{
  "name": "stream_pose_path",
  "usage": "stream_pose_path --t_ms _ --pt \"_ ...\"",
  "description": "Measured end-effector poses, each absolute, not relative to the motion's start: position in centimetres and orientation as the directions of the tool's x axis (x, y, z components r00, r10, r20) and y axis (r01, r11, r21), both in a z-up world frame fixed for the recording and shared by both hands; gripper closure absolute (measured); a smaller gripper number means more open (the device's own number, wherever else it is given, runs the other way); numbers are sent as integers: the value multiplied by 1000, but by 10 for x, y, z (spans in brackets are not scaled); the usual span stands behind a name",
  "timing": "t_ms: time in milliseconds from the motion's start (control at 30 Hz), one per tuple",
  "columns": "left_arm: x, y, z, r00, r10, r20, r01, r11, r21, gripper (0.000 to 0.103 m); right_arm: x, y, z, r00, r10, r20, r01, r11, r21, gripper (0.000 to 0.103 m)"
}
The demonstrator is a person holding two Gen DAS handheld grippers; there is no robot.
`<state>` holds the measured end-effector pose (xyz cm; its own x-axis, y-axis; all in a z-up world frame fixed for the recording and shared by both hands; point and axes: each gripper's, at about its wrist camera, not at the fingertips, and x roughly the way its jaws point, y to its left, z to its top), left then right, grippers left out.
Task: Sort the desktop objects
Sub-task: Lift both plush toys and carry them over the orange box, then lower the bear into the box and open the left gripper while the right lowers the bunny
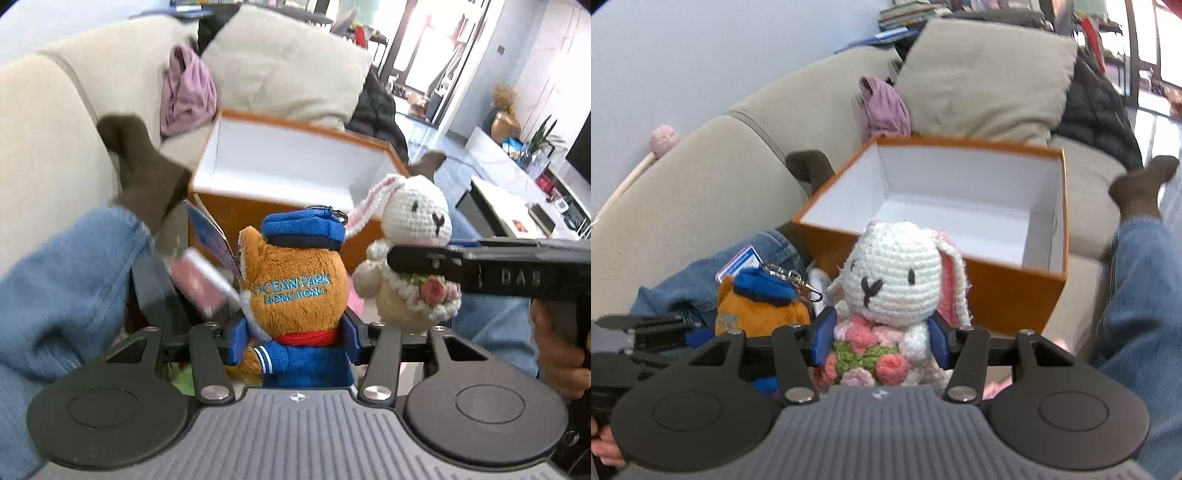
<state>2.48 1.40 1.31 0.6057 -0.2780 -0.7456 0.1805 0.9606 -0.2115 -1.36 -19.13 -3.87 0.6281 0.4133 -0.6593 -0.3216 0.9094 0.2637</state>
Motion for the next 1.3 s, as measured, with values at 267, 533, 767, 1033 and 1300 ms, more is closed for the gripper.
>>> stream_pose_path --t_ms 267,533,767,1033,1300 --pt "71 20 68 708 -286 -646 191 958 -214 46 15 -193 6 695 426 -579 -362 903 231 49" --pt "128 4 93 747 -289 -599 216 957 -192 46 69 -195 32 789 359 -499 -313 933 176 49" --pt "186 -5 40 664 -290 -689 191 957 -218 46 136 -194 -8 716 338 -610 -263 941 213 49" --pt "218 -24 -10 579 -271 -769 253 956 -147 46 189 -187 -79 551 361 -752 -233 932 277 49" --pt "247 -35 -44 516 -199 -833 282 958 -54 46 217 -185 -108 461 350 -815 -187 937 296 48"
